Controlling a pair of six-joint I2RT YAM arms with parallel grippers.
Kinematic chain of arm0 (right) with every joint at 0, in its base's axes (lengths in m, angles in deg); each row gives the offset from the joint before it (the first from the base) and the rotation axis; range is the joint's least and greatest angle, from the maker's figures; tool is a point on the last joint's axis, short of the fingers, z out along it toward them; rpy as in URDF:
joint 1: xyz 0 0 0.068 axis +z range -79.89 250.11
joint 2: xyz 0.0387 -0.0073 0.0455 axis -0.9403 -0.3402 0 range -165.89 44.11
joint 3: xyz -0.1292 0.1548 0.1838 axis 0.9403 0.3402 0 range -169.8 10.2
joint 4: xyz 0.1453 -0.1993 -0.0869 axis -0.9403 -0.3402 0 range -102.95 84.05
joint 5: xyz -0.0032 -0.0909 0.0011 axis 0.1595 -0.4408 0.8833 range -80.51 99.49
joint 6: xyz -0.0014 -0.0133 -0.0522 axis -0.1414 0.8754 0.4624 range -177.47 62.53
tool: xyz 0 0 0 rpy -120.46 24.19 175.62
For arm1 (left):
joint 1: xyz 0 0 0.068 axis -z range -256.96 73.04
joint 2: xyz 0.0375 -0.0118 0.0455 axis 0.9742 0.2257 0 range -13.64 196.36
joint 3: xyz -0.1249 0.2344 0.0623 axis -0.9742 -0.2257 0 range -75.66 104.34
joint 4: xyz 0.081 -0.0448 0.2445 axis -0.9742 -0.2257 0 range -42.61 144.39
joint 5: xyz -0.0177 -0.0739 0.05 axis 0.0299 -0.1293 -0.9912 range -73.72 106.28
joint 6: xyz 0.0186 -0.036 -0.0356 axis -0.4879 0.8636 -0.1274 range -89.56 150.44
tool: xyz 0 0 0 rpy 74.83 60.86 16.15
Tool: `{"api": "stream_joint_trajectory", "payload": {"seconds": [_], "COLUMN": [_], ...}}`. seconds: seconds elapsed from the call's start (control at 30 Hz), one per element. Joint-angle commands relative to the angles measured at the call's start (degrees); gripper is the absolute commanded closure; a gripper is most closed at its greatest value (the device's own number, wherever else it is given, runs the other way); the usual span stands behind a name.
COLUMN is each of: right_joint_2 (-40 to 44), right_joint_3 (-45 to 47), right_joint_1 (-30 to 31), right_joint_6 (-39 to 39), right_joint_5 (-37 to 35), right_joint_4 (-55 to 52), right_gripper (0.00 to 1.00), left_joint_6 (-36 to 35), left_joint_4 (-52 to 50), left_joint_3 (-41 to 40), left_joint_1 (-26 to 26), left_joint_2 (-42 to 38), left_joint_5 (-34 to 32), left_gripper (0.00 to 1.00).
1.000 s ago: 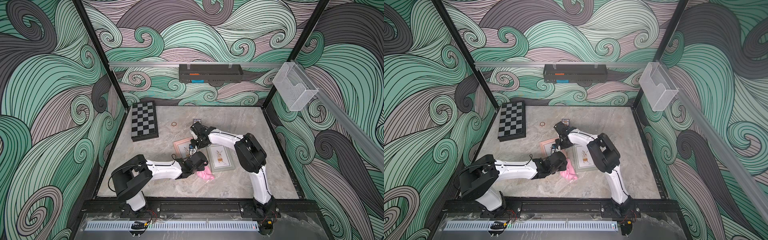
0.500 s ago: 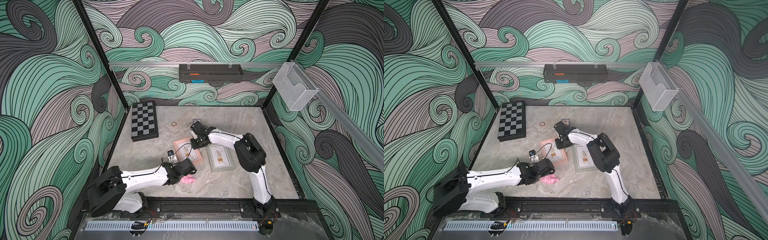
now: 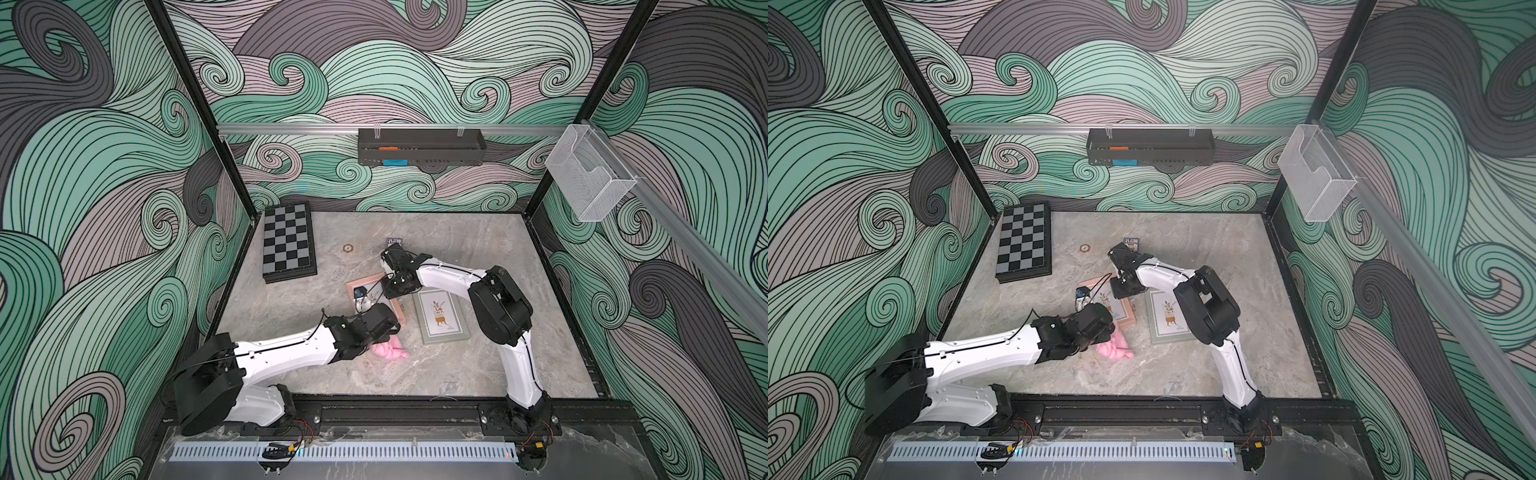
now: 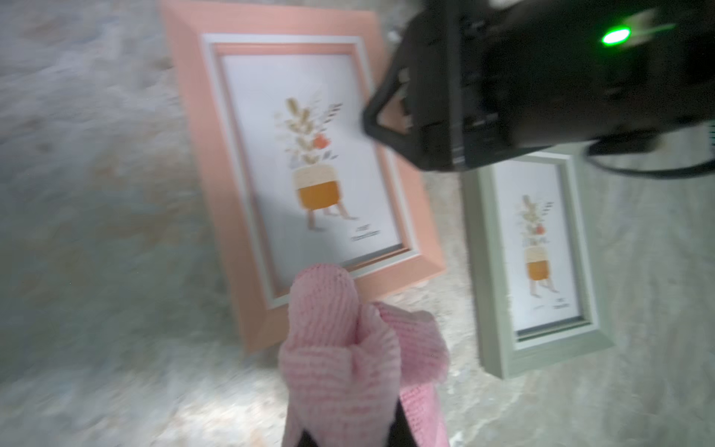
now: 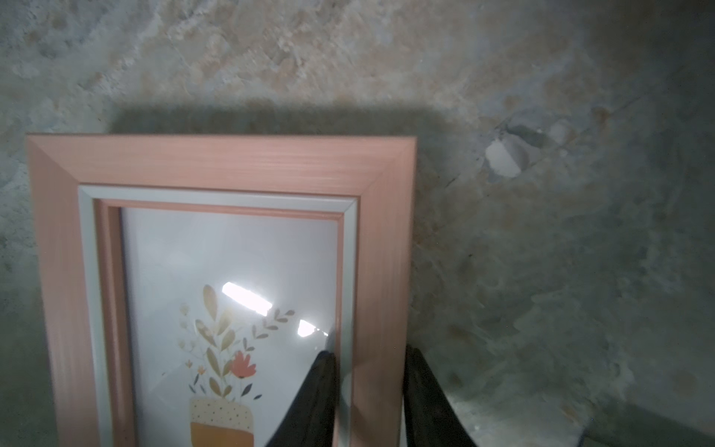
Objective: Wipe the picture frame with a cloth
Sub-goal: Wipe the dirt from the picture frame.
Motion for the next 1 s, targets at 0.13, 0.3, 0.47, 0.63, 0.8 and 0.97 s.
{"api": "stream_joint_trajectory", "payload": {"seconds": [0.13, 0.3, 0.47, 0.63, 0.8, 0.97], "right_joint_2": [-5.62, -5.65, -5.65, -5.64, -5.62, -4.97], "right_joint_3": [3.21, 3.05, 3.28, 3.47, 3.48, 4.04], "right_joint_1": [-1.27, -1.5, -1.63, -1.7, -1.67, -1.71], "right_joint_6": [1.49, 1.92, 2.19, 2.5, 2.54, 2.62], "right_joint_5": [-0.51, -0.17, -0.05, 0.03, 0.14, 0.23], "right_joint_4": [-6.96, -6.94, -6.99, -6.95, -7.02, -7.04], "right_gripper": [0.7, 0.7, 0.7, 0.7, 0.7, 0.7], "left_joint_6": [-8.53, -9.24, -5.21, 0.43, 1.57, -3.76], "left_joint_4": [9.92, 9.31, 5.2, -0.32, -7.2, -3.31], "left_joint_3": [6.24, 7.87, 3.17, -6.24, -10.24, -7.64], "left_joint_1": [0.21, -0.06, -1.88, -4.35, -5.23, -7.66], "left_joint_2": [14.3, 18.87, 15.96, 8.24, -1.63, -6.4], "left_joint_5": [1.48, -3.76, -5.96, -5.79, -9.35, -7.66], "left_gripper": [1.0, 1.0, 1.0, 1.0, 1.0, 1.0]}}
